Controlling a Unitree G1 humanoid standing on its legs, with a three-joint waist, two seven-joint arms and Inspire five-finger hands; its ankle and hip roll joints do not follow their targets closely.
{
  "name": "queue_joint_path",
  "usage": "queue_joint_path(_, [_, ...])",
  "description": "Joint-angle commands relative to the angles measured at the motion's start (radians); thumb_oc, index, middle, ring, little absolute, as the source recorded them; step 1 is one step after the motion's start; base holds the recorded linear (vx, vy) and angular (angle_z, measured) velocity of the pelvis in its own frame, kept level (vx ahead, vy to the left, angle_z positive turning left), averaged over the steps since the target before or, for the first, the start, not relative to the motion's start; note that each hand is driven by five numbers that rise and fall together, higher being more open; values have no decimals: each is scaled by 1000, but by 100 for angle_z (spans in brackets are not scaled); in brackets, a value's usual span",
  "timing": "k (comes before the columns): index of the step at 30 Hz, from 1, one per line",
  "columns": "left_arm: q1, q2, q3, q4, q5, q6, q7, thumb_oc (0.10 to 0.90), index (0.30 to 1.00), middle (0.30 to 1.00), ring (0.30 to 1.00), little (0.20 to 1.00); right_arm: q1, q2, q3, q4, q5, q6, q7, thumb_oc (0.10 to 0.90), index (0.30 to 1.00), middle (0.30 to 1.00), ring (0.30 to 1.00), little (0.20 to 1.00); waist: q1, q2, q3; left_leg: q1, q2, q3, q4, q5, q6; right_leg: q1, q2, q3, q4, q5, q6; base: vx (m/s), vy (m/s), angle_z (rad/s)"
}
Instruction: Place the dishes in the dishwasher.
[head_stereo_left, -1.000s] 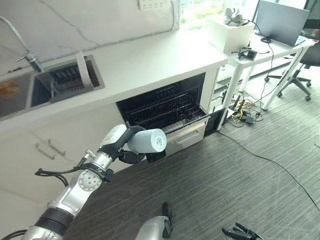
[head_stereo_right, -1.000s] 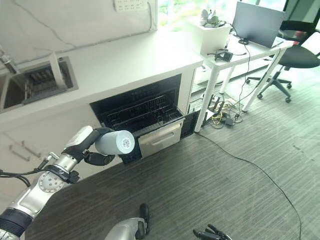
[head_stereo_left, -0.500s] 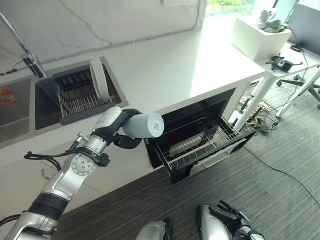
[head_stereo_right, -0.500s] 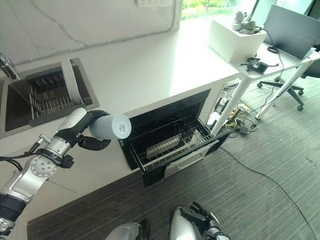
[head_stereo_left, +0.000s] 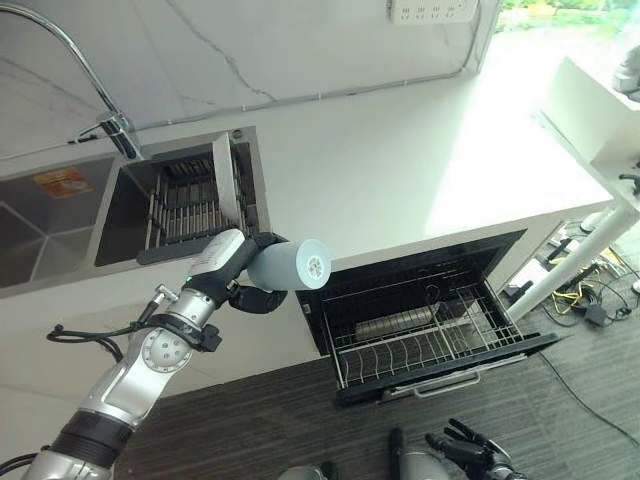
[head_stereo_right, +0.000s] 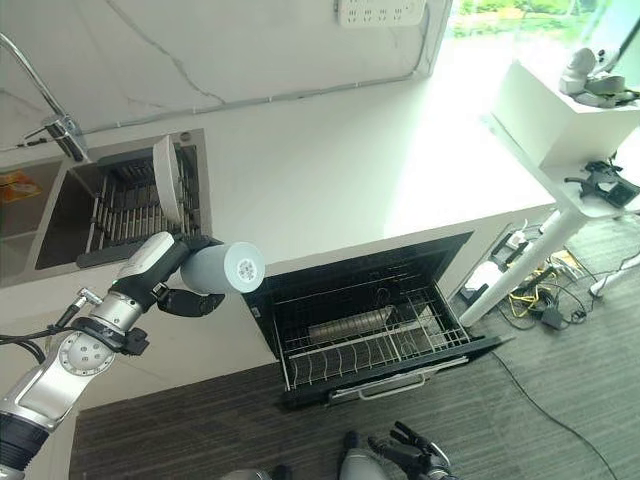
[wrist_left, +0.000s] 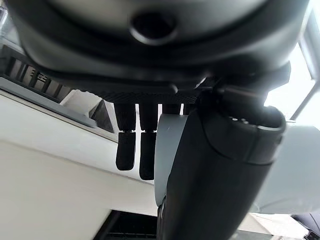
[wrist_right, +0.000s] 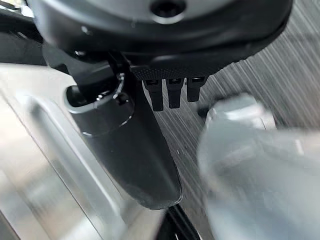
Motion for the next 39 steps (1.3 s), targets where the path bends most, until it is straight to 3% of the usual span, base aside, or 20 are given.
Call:
queue_joint_path(1, [-159, 11, 98, -48, -102, -94, 27, 400, 300, 300, 300, 300, 49, -64, -28, -2, 44, -47, 15, 800, 900, 900, 900, 900, -50, 38, -46, -103, 165, 153, 34, -8, -39, 38, -38, -43, -3, -96, 119, -20, -105, 72])
queue_joint_path(3, [-198, -3, 70, -20, -116, -123, 11, 400, 300, 300, 300, 300, 69, -56, -38, -3, 65, -58, 6, 800, 900, 900, 900, 900, -80, 42, -40, -75, 169, 303, 34, -8, -32, 62, -61, -112, -3, -100, 124, -12, -50, 83])
queue_joint_path(4, [-205, -7, 65, -16, -117, -126, 11, 400, 300, 300, 300, 300, 71, -55, -39, -5, 68, -59, 3, 800, 900, 900, 900, 900, -84, 40, -38, -67, 155, 319, 34, -15, -25, 66, -65, -117, -3, -99, 124, 6, 29, 106])
queue_joint_path(6, [-211, -19, 52, -14, -109, -122, 28, 400, 300, 300, 300, 300, 73, -47, -40, -14, 55, -63, 1, 800, 900, 900, 900, 900, -80, 36, -38, -49, 81, 321, 34, -48, 10, 71, -64, -105, -3, -97, 123, 27, 89, 88])
queue_joint_path(8, [-185, -30, 60, -39, -91, -111, 35, 400, 300, 300, 300, 300, 72, -36, -23, -33, 38, -71, -24, 800, 900, 900, 900, 900, -69, 39, -41, -35, 45, 310, 34, -77, 41, 88, -48, -117, -3, -98, 111, 65, 157, -33])
queue_joint_path(10, [-186, -33, 41, -64, -29, -80, 51, 400, 300, 300, 300, 300, 75, -14, -25, -60, 57, -68, -34, 800, 900, 900, 900, 900, -79, 54, -32, -27, 60, 300, 34, -92, 65, 130, 8, -164, -3, -63, 99, 34, 55, -60])
queue_joint_path(12, [-207, -26, 15, -63, -4, -61, 78, 400, 300, 300, 300, 300, 76, 4, -17, -87, 27, -61, -34, 800, 900, 900, 900, 900, -98, 70, -9, -19, 73, 255, 34, -108, 82, 89, 11, -151, 32, 39, 133, -59, -132, -8])
queue_joint_path(15, [-238, -25, -2, -67, -1, -29, 103, 400, 300, 300, 300, 300, 74, 16, 5, -88, 28, -66, -34, 800, 900, 900, 900, 900, -89, 59, -5, -29, 78, 233, 34, -100, 65, 63, -81, -140, -3, 22, 138, -73, -314, 49])
queue_joint_path(18, [-244, -27, -12, -61, 6, -26, 117, 400, 300, 300, 300, 300, 69, 32, -7, -60, 1, -74, -16, 800, 900, 900, 900, 900, -89, 40, 0, -4, 89, 207, 34, -124, 53, 20, -175, -53, -3, 68, 177, -20, -489, 32])
queue_joint_path(19, [-239, -15, -4, -63, -1, -22, 114, 400, 300, 300, 300, 300, 64, 35, 3, -62, -14, -78, 3, 800, 900, 900, 900, 900, -82, 37, -6, -15, 130, 195, 34, -106, 30, 29, -161, -37, -3, 18, 184, -65, -727, 65])
queue_joint_path(21, [-210, -16, 14, -69, -17, -17, 128, 400, 300, 300, 300, 300, 57, 35, 22, -77, -40, -77, 8, 800, 900, 900, 900, 900, -70, 26, -17, -19, 179, 209, 34, -83, 1, 35, -152, -67, -3, -19, 183, -108, -590, 54])
queue_joint_path(25, [-173, -30, 48, -107, -19, -22, 121, 400, 300, 300, 300, 300, 53, -14, 22, -80, 18, -76, 15, 800, 900, 900, 900, 900, -68, 20, -28, -74, 235, 193, 34, -16, -51, 37, -87, -42, -3, -76, 145, -99, -345, 13])
queue_joint_path(27, [-197, -29, 46, -103, -37, -31, 94, 400, 300, 300, 300, 300, 61, -32, 5, -71, 51, -85, 27, 800, 900, 900, 900, 900, -82, 29, -31, -93, 254, 259, 34, 14, -63, 45, -85, -78, -3, -83, 139, -100, -203, 21])
queue_joint_path(28, [-232, -25, 33, -73, -58, -63, 73, 400, 300, 300, 300, 300, 78, -37, -6, -80, 64, -96, 30, 800, 900, 900, 900, 900, -102, 38, -28, -93, 250, 342, 34, 25, -65, 72, -90, -116, -3, -98, 138, -72, -104, 67])
queue_joint_path(31, [-219, -1, 53, -60, -82, -82, 61, 400, 300, 300, 300, 300, 72, -43, -2, -98, 87, -77, 20, 800, 900, 900, 900, 900, -85, 51, -36, -93, 158, 212, 34, -12, -43, 63, -52, -35, -3, -98, 126, 61, 26, 37])
queue_joint_path(34, [-212, 17, 60, -43, -99, -99, 58, 400, 300, 300, 300, 300, 79, -35, -9, -90, 132, -101, 54, 800, 900, 900, 900, 900, -98, 53, -57, -80, 143, 215, 34, -35, -27, 52, -46, -20, -3, -92, 122, 60, 60, -95])
queue_joint_path(36, [-223, 24, 46, -13, -112, -111, 58, 400, 300, 300, 300, 300, 95, -15, -8, -102, 142, -137, 62, 800, 900, 900, 900, 900, -117, 49, -69, -54, 153, 251, 34, -48, -21, 55, -59, -19, -3, -86, 129, 97, 97, -66])
queue_joint_path(39, [-239, 17, 25, 24, -110, -99, 80, 400, 300, 300, 300, 300, 115, -8, -22, -133, 184, -143, 64, 800, 900, 900, 900, 900, -126, 36, -77, -23, 113, 199, 34, -72, 2, 62, -38, 62, -3, -82, 131, 100, 109, -34])
